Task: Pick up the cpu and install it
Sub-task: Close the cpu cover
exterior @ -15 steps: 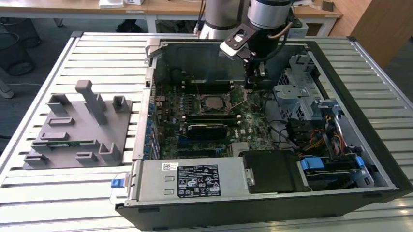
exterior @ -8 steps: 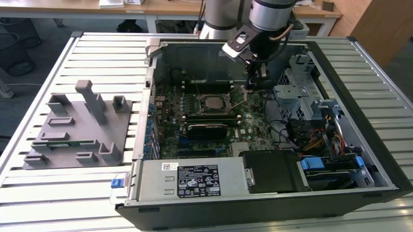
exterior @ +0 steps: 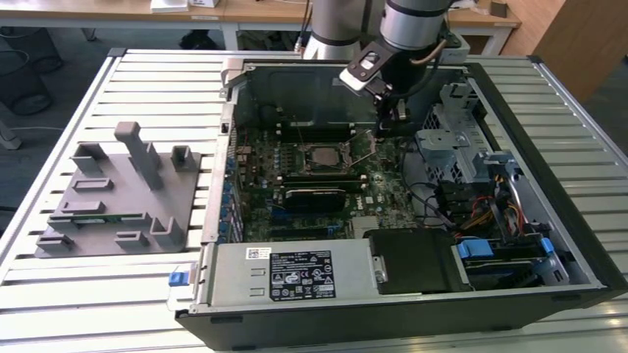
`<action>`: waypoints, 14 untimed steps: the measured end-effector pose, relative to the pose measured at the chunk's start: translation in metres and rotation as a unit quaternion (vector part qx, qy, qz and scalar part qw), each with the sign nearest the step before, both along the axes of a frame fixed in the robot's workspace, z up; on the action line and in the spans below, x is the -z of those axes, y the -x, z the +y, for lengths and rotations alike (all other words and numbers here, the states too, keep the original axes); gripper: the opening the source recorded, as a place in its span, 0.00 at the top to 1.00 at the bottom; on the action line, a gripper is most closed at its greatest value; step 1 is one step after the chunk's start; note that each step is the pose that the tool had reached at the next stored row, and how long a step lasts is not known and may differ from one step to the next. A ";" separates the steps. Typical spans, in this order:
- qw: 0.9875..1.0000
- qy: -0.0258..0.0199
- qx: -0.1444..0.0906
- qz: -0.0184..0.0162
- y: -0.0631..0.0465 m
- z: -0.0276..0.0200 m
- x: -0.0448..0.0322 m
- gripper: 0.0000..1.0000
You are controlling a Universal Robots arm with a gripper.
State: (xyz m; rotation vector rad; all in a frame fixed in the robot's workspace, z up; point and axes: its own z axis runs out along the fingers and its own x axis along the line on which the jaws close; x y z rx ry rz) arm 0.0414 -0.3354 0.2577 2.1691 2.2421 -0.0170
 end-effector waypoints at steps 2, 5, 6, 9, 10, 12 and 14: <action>1.000 0.000 -0.003 0.000 -0.001 0.0007 0.0009 0.89; 1.000 0.000 -0.006 0.000 -0.004 0.0016 0.0024 0.89; 1.000 0.000 -0.007 0.000 -0.005 0.0020 0.0031 0.89; 1.000 0.000 -0.007 0.000 -0.008 0.0033 0.0055 0.89; 1.000 0.000 -0.007 0.000 -0.008 0.0037 0.0063 0.89; 1.000 0.000 -0.007 0.000 -0.010 0.0042 0.0076 0.89; 1.000 0.000 -0.007 0.000 -0.011 0.0048 0.0093 0.89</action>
